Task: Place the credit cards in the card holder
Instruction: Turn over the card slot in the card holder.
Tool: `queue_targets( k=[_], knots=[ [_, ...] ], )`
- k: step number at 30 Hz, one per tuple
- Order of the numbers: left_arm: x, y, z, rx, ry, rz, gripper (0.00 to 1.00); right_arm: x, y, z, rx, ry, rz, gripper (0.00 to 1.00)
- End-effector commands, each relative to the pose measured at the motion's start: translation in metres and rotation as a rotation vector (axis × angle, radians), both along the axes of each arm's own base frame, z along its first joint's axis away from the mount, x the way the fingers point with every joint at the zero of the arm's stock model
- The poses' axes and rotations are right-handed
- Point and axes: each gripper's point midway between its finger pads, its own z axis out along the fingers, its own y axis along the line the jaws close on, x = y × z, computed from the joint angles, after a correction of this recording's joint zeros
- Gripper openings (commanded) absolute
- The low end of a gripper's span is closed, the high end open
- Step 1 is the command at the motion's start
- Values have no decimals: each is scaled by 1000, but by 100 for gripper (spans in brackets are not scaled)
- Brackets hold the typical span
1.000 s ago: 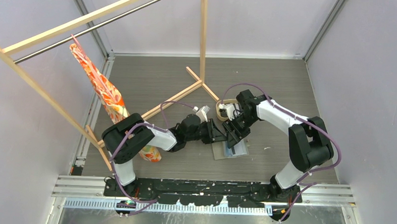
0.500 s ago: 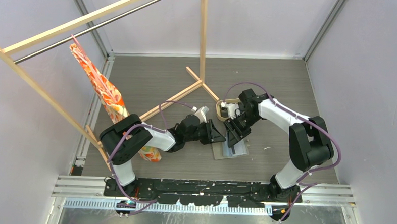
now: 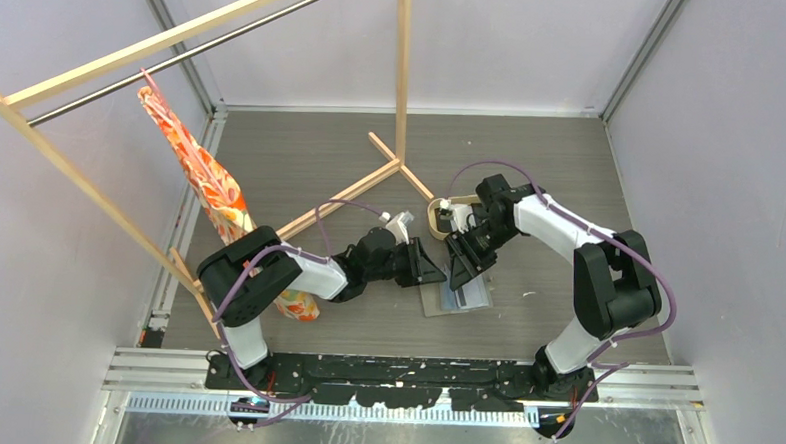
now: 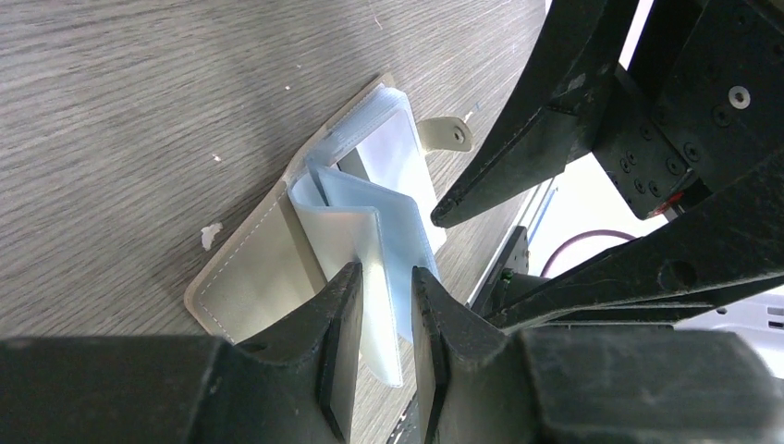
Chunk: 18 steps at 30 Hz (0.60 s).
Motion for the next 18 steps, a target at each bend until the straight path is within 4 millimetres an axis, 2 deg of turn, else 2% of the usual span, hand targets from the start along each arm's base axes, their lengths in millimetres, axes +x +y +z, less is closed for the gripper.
queue_targets(
  k=[1, 7, 18],
  knots=[
    [5, -7, 10, -28, -30, -18, 27, 7, 7, 7, 35, -6, -12, 58],
    [4, -8, 11, -35, -25, -23, 27, 14, 1, -8, -42, -14, -34, 58],
    [3, -10, 13, -63, -20, -24, 27, 5, 13, -7, -22, -17, 11, 66]
  ],
)
